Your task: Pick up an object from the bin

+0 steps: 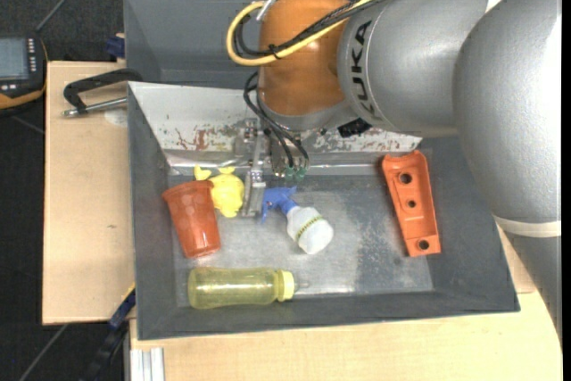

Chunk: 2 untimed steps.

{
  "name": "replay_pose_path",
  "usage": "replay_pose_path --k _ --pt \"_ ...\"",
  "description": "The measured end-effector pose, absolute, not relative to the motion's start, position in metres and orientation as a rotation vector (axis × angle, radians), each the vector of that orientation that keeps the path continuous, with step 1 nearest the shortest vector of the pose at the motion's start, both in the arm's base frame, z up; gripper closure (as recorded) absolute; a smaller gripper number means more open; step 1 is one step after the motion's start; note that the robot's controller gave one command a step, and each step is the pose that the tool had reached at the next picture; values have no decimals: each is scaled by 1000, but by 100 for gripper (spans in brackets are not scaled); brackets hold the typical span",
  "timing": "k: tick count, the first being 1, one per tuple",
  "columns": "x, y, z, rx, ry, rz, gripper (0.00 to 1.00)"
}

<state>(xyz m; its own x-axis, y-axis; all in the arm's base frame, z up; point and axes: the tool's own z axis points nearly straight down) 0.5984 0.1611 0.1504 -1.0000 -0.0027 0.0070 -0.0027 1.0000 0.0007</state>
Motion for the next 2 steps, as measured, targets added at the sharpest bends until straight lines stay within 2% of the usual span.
replay_pose_path --k 1,2 --pt "600 161 155 2 -3143 -3 0" --pt "582 123 126 36 -3140 -5 0"
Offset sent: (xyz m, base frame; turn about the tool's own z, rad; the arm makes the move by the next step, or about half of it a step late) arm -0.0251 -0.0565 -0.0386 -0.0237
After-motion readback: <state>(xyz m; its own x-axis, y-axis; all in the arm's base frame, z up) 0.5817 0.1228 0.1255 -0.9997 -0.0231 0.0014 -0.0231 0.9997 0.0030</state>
